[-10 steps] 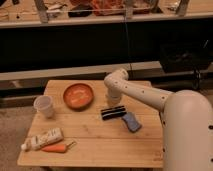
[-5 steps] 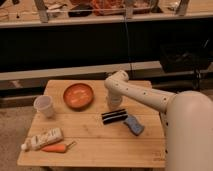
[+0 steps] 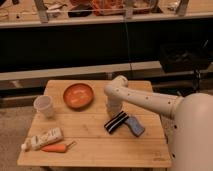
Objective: Push the eraser across the table
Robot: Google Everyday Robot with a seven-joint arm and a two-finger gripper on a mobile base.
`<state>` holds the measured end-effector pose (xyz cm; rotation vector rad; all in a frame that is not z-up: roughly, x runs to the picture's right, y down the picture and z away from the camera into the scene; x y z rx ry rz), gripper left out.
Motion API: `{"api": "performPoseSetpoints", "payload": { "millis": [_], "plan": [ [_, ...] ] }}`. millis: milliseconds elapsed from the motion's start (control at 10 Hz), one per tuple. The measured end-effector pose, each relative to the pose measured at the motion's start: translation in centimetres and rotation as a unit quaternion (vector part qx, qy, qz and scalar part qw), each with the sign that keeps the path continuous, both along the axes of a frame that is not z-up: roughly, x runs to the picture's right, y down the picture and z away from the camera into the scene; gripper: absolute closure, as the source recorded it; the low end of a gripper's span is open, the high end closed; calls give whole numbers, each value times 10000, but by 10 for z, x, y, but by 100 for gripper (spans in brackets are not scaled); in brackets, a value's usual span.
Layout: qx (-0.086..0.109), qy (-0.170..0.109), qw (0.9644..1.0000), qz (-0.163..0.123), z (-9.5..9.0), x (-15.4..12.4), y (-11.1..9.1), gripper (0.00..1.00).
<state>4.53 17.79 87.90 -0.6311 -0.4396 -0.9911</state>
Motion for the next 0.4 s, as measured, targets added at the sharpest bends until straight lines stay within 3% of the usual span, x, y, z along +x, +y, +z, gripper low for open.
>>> {"api": "performPoseSetpoints", "payload": {
  "millis": [400],
  "plan": [
    [-108,-268,9987,-416,-23,-36,22,100]
  ]
}}
